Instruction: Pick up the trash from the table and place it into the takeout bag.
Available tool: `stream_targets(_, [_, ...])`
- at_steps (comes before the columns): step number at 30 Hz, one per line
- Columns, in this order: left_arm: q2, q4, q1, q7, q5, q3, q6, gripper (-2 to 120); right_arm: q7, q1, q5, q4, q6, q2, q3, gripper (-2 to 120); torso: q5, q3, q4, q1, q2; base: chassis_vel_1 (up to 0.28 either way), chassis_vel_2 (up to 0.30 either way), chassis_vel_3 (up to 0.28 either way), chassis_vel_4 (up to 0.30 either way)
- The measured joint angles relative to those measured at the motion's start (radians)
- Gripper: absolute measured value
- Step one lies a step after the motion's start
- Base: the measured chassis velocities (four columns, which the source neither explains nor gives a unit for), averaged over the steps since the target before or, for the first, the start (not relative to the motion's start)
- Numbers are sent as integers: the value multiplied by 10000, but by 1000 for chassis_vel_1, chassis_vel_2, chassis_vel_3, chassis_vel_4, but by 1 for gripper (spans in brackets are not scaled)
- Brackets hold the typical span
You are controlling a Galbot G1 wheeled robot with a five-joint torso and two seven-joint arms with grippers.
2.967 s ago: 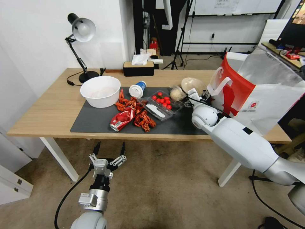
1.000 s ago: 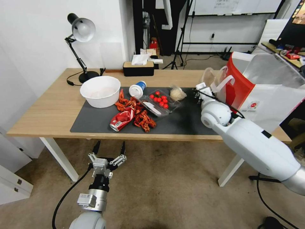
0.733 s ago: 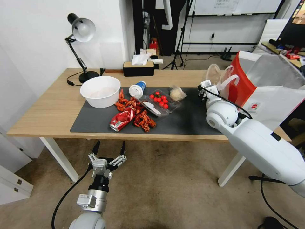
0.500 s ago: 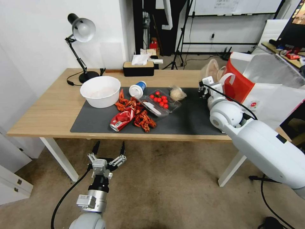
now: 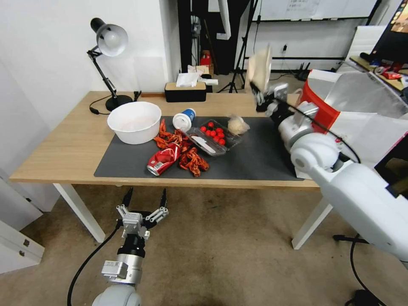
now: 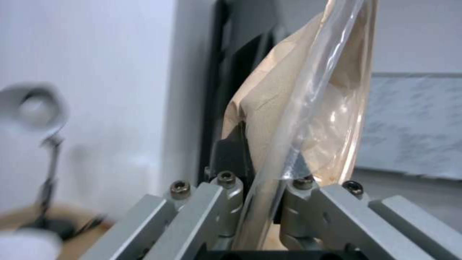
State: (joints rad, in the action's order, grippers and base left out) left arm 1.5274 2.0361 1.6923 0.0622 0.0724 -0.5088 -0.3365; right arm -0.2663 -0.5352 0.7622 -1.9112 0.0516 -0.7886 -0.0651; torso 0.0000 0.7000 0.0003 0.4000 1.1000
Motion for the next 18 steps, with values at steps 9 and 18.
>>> stream_targets(9, [-27,40,-9,-4,62,-20,0,100,-2373,-1299,661,-1375,1276,1047,-2438,3,0,-1,-7,-1,1,0,0,0,0])
stream_targets(18, [-37,49,38,-2,66,26,-11,100,-3069,-1917,1142,-1156,1967,1149,-2887,3,-1,-1,-1,-1,0,0,0,0,0])
